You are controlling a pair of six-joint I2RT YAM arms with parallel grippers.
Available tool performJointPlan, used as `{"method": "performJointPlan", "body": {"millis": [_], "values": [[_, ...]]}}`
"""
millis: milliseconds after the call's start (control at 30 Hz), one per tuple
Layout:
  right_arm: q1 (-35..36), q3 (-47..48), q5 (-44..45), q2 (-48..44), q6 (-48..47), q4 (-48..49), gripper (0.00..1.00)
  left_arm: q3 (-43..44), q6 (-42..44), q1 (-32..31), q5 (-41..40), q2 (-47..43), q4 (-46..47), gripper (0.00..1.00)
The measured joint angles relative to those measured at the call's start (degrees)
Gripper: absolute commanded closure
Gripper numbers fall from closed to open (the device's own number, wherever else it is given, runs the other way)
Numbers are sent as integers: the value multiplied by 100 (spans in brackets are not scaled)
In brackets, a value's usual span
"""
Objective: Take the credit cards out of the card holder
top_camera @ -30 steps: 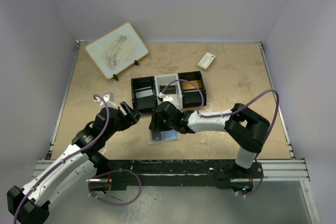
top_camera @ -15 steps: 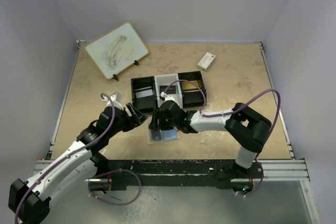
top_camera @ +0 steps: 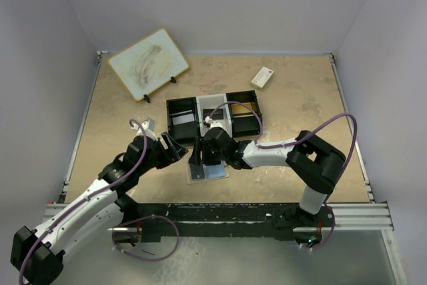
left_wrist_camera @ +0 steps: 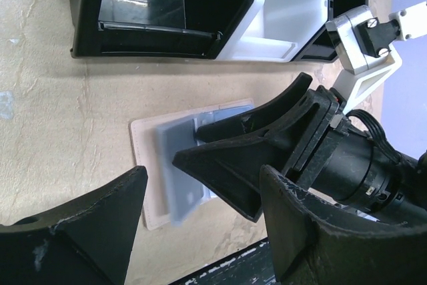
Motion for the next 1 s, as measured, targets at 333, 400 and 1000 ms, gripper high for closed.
{"method": "performJointPlan", "body": {"millis": [333, 400, 1000], "values": [[-15, -24, -7, -7, 28, 33, 33, -31, 0, 0, 13, 0, 0, 35], [-11, 9, 33, -7, 44, -11, 27, -31, 0, 0, 9, -2, -2, 36], [828, 1443, 2059, 634, -57, -2011, 48, 101, -479, 0, -1775, -1471, -1099, 36]]}}
